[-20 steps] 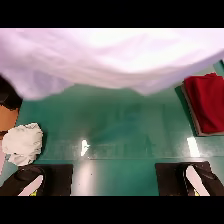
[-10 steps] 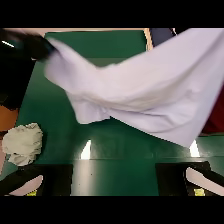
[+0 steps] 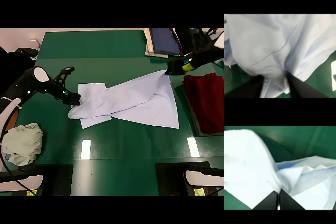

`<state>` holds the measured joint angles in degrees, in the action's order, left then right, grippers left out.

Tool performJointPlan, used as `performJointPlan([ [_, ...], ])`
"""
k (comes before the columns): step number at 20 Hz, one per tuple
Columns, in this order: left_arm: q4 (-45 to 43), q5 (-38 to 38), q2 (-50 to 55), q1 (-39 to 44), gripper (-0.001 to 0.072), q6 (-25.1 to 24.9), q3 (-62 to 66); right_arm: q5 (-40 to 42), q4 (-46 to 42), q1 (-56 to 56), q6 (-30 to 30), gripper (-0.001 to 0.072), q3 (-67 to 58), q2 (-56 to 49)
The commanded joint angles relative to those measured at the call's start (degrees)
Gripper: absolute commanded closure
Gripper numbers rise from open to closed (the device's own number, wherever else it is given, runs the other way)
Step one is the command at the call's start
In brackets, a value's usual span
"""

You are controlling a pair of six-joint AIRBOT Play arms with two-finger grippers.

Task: Fold the shirts.

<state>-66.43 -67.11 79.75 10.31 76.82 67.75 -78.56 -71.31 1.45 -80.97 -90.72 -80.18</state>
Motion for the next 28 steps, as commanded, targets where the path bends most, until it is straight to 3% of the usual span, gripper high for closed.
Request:
performJointPlan([
  [1, 0.0, -0.8, 1.1, 0.0, 0.0077, -0.2, 2.3, 0.3, -0.6, 0.6, 0.0, 0.0693, 2.0, -0.4],
  [8, -2.5, 6.4, 1.2, 0.0, 0.0095, 5.7, 4.5, 0.4, -0.7, 0.6, 0.0, 0.0693, 2.0, 2.0],
  [14, -1.5, 9.2, 1.3, 0.0, 0.0098, 5.7, 4.5, 0.4, -0.7, 0.6, 0.0, 0.0692, 2.0, 2.2],
  [15, -0.9, 9.4, 1.3, 0.0, 0.0171, 5.7, 4.5, 0.4, -0.7, 0.6, 0.0, 0.0693, 2.0, 2.2],
  [17, -0.8, 8.8, 1.3, 0.0, 0.0462, 5.7, 4.5, 0.4, -0.7, 0.6, 0.0, 0.0693, 2.0, 2.2],
  [19, -0.9, 7.6, 1.3, 0.0, 0.0638, 5.6, 4.5, 0.3, -0.7, 0.6, 0.0, 0.0693, 2.0, 2.2],
  [20, -0.9, 7.1, 1.3, 0.0, 0.0676, 5.6, 4.5, 0.3, -0.6, 0.6, 0.0, 0.0693, 2.0, 2.2],
  [24, -1.1, 7.7, -3.2, 0.0, 0.0677, 5.7, 7.6, 3.3, -0.5, 0.6, 0.0, 0.0693, 1.5, 6.5],
  [28, -5.7, 8.3, -15.2, 0.0, 0.0677, 5.7, 23.0, 5.5, -0.7, 0.6, 0.5, 0.0693, -7.5, 14.8],
])
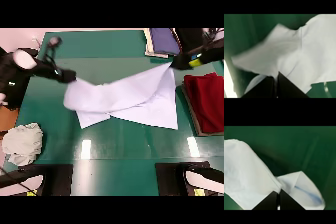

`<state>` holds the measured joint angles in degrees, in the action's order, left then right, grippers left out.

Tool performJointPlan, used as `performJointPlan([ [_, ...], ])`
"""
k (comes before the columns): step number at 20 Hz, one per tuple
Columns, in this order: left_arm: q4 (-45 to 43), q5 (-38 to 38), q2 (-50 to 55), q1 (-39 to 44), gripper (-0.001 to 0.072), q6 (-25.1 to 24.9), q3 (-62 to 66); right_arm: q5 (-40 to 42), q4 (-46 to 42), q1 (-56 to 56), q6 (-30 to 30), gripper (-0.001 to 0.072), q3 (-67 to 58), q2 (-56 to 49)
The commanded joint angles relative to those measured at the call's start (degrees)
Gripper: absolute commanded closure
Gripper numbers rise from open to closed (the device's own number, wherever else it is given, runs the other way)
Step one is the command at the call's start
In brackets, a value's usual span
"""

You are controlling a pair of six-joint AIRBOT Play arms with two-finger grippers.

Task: Fold the shirts.

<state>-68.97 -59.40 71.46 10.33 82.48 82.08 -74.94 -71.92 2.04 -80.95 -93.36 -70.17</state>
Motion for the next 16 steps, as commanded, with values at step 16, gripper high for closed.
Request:
performJointPlan([
  [16, -5.2, -13.7, -19.1, 0.0, 0.0676, 1.7, 14.8, -3.3, -7.1, 0.0, -5.2, 0.0693, -9.3, 17.9],
])
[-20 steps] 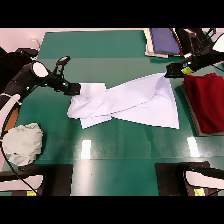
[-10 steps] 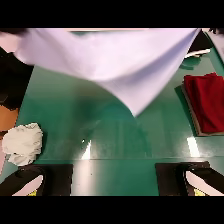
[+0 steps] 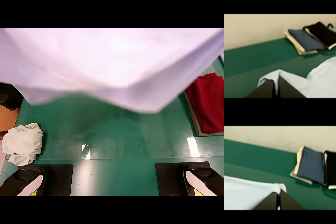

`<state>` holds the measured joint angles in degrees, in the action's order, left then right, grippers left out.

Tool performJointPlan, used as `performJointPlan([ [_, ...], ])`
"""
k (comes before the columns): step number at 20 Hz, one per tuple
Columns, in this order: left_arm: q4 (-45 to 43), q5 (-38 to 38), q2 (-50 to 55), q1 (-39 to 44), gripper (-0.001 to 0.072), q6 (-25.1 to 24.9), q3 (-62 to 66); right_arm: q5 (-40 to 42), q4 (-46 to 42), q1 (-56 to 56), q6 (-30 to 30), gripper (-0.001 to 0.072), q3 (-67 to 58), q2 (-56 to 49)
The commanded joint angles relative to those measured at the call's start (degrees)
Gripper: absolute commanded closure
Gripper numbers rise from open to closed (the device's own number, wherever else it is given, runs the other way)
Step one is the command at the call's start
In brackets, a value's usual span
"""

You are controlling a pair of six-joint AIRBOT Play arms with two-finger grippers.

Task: Fold the shirts.

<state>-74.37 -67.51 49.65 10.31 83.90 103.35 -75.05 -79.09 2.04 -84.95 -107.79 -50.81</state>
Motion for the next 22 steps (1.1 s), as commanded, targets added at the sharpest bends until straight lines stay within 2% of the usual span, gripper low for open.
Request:
performJointPlan([
  [1, 0.3, -6.6, 4.3, 0.0, 0.0675, 0.1, -11.1, -4.7, 0.1, 0.0, -1.2, 0.0693, 7.5, -2.8],
  [4, 2.5, -6.7, 8.1, 0.0, 0.0674, -0.3, -25.8, -6.6, 0.1, 0.0, -1.1, 0.0693, 14.9, -7.3],
  [5, 3.7, -6.4, 8.9, 0.0, 0.0626, -1.2, -30.9, -6.5, 0.1, 0.1, -1.1, 0.0693, 17.2, -8.4],
  [7, 5.2, -5.0, 10.0, 0.0, 0.0094, -1.7, -39.3, -6.4, 0.1, 0.1, -1.1, 0.0693, 21.5, -10.0],
  [9, 3.1, -2.6, 10.1, 0.0, 0.0085, -1.6, -44.0, -5.7, 0.1, 0.1, -1.1, 0.0692, 25.1, -10.4],
  [14, -0.2, 7.5, 10.8, 0.0, 0.0085, 1.0, -45.0, -3.0, 0.1, 0.2, -1.1, 0.0692, 30.3, -8.7],
  [18, 0.0, 13.4, 18.0, 0.0, 0.0085, 3.4, -45.0, -1.9, 0.1, 0.1, -1.1, 0.0693, 31.4, -7.2],
  [22, 2.4, 20.7, 23.9, 0.0, 0.0086, 0.1, -44.5, -1.9, 1.6, 0.1, -1.1, 0.0693, 31.4, -7.2],
])
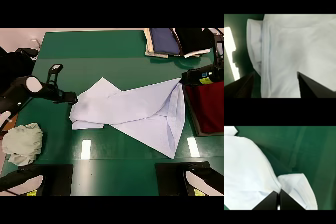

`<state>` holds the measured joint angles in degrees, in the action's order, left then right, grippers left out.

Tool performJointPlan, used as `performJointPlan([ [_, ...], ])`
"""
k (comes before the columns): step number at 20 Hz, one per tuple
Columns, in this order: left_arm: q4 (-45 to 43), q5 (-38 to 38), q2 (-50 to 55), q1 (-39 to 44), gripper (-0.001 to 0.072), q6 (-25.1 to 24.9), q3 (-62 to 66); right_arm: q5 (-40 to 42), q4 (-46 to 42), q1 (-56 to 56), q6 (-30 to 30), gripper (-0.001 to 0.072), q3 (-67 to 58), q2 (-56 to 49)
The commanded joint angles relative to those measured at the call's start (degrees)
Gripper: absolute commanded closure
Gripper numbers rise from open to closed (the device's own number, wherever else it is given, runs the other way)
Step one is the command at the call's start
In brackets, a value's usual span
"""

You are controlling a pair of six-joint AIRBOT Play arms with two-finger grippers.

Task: Fold the shirts.

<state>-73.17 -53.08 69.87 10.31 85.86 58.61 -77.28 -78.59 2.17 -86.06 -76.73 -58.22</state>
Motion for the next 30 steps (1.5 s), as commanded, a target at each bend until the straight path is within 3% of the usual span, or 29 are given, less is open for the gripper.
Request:
performJointPlan([
  [1, 1.2, 7.6, 4.6, 0.0, 0.0086, -2.7, 1.1, 0.3, 1.1, 0.0, 0.0, 0.0692, 0.3, 0.2],
  [7, 2.1, 7.9, 12.4, 0.0, 0.0086, -6.2, 7.6, 0.3, 1.1, 0.0, 0.0, 0.0693, 0.3, 0.2],
  [12, 10.8, 7.4, 18.7, 0.0, 0.0086, -13.9, 9.7, -0.8, 1.1, 0.0, -0.1, 0.0693, 0.3, 0.2],
  [15, 11.9, 5.5, 19.3, 0.0, 0.0101, -14.4, 9.8, -0.9, 1.1, 0.0, -0.1, 0.0692, 0.3, 0.2],
  [18, 11.9, 1.2, 19.3, 0.0, 0.0454, -14.4, 11.1, -0.8, 1.1, 0.0, -0.1, 0.0692, 0.3, 0.2],
  [19, 11.9, 0.3, 19.1, 0.0, 0.0601, -14.3, 11.7, -0.8, 1.1, 0.0, -0.1, 0.0693, 0.3, 0.2],
  [20, 11.8, -0.6, 18.8, 0.0, 0.0676, -14.3, 12.8, -0.6, 1.1, 0.0, -0.1, 0.0692, 0.3, 0.2],
  [24, 10.7, -4.1, 12.4, 0.0, 0.0676, -14.1, 23.0, 0.1, 1.0, 0.0, 0.0, 0.0693, -5.5, 0.2],
  [30, 3.1, -4.0, -9.8, 0.0, 0.0676, -11.4, 45.0, -0.7, 0.8, 0.0, 0.7, 0.0692, -33.7, 0.3],
])
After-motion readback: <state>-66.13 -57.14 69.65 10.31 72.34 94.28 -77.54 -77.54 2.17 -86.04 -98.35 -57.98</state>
